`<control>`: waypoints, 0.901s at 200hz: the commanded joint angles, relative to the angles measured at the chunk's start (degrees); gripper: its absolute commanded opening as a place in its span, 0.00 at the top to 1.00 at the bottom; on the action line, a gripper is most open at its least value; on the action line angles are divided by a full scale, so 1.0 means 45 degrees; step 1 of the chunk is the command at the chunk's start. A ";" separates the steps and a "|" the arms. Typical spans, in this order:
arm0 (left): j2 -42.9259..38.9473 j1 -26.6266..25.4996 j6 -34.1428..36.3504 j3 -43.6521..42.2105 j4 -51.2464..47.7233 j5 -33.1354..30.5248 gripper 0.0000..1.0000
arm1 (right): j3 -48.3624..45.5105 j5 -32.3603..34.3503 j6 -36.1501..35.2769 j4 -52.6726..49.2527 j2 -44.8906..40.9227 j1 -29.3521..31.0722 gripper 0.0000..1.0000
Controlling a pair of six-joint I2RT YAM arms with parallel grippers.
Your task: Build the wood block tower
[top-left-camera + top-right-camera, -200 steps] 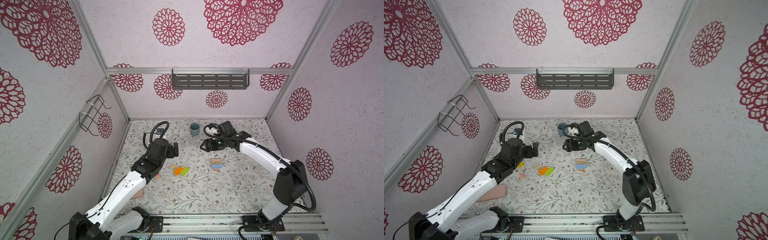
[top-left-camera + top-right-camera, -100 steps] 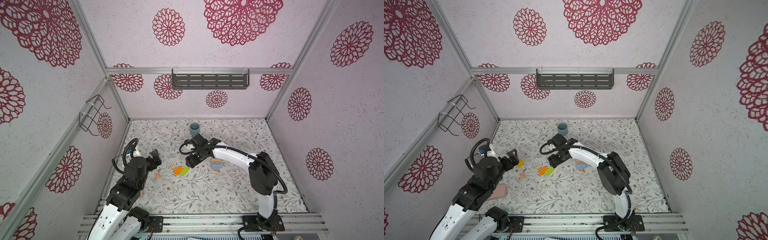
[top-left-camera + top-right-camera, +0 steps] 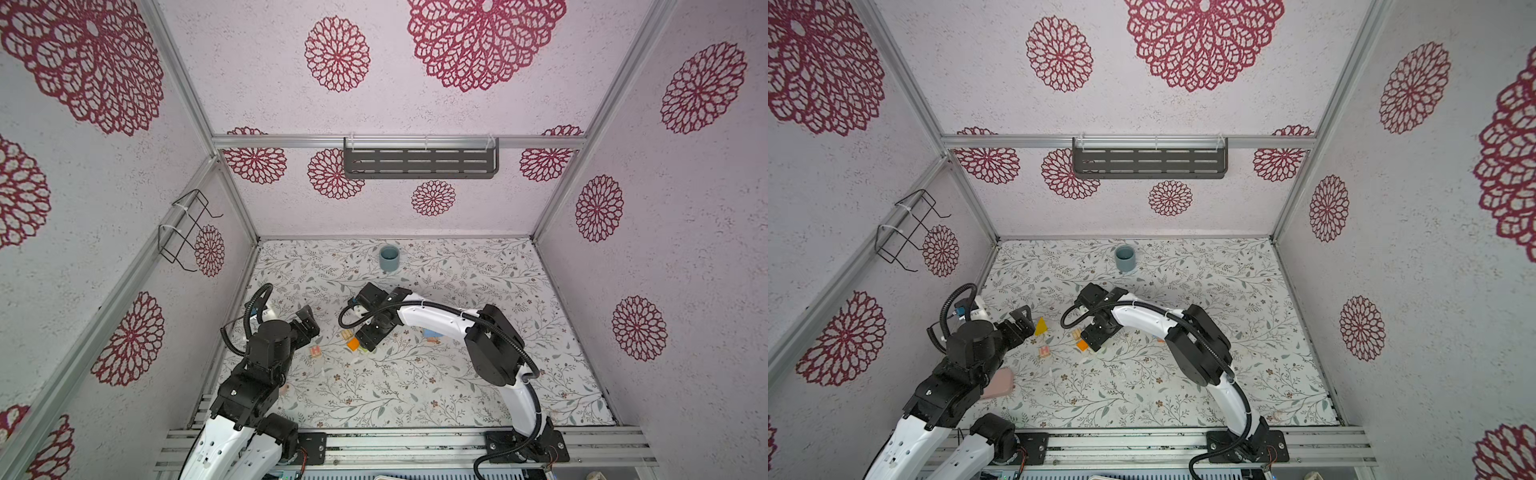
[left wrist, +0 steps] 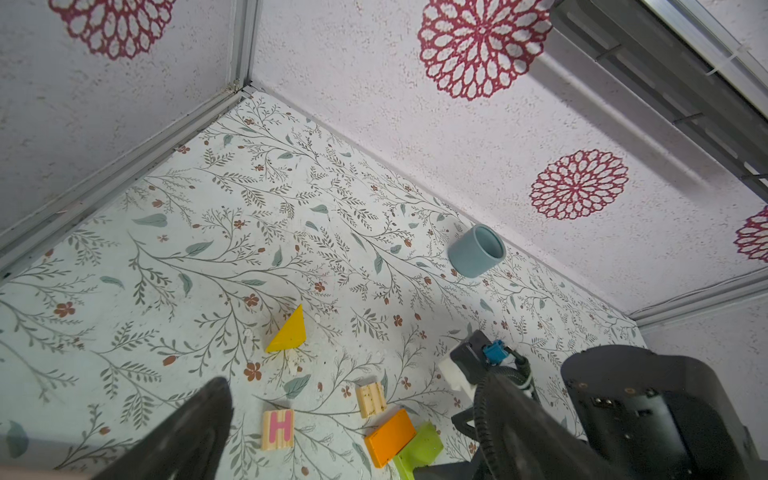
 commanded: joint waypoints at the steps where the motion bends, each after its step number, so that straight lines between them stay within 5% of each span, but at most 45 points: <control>1: -0.0090 0.0186 -0.0362 -0.0156 0.0330 0.0121 0.03 | 0.0651 0.0665 -0.0163 -0.0715 0.0174 0.0102 0.15; 180: 0.0034 0.0397 -0.0257 -0.0231 0.0630 0.0598 0.03 | 0.1639 0.0863 0.0402 -0.1415 0.1186 0.0706 0.22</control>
